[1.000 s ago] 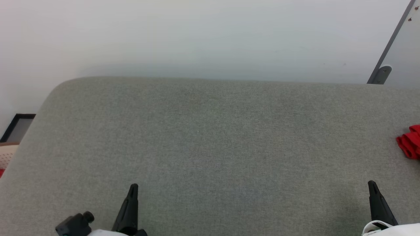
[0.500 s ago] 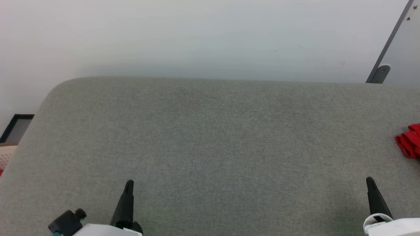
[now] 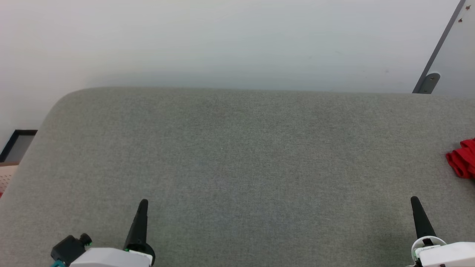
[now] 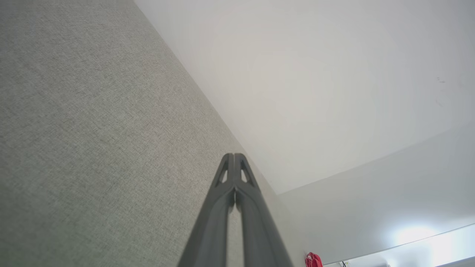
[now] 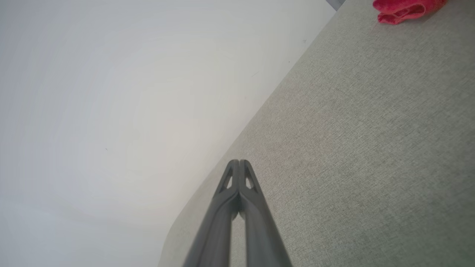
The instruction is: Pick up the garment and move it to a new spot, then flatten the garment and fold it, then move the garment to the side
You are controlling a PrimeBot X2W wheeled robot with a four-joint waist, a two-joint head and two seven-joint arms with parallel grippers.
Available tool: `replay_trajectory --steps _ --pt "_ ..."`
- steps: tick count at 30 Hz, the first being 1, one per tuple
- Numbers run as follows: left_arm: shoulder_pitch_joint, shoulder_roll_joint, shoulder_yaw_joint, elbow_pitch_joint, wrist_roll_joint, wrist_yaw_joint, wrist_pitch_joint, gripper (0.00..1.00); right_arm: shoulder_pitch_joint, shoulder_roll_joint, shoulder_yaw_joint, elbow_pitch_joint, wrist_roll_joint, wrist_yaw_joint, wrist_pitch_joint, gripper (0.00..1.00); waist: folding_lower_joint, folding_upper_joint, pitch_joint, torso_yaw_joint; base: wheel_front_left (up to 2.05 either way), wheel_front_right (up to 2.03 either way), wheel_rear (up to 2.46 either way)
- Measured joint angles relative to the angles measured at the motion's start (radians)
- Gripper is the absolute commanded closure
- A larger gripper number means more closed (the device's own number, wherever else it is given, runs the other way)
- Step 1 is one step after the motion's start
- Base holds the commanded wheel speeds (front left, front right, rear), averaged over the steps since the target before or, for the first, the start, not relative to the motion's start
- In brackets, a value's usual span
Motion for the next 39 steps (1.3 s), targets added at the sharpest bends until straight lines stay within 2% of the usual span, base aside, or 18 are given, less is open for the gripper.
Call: replay_trajectory --steps 39 --pt "-0.066 -0.008 0.055 0.048 -0.346 0.0 0.097 1.0 -0.06 0.038 -0.027 0.031 0.319 0.0 0.094 1.0 0.0 0.0 0.003 -0.012 0.0 0.0 0.0"
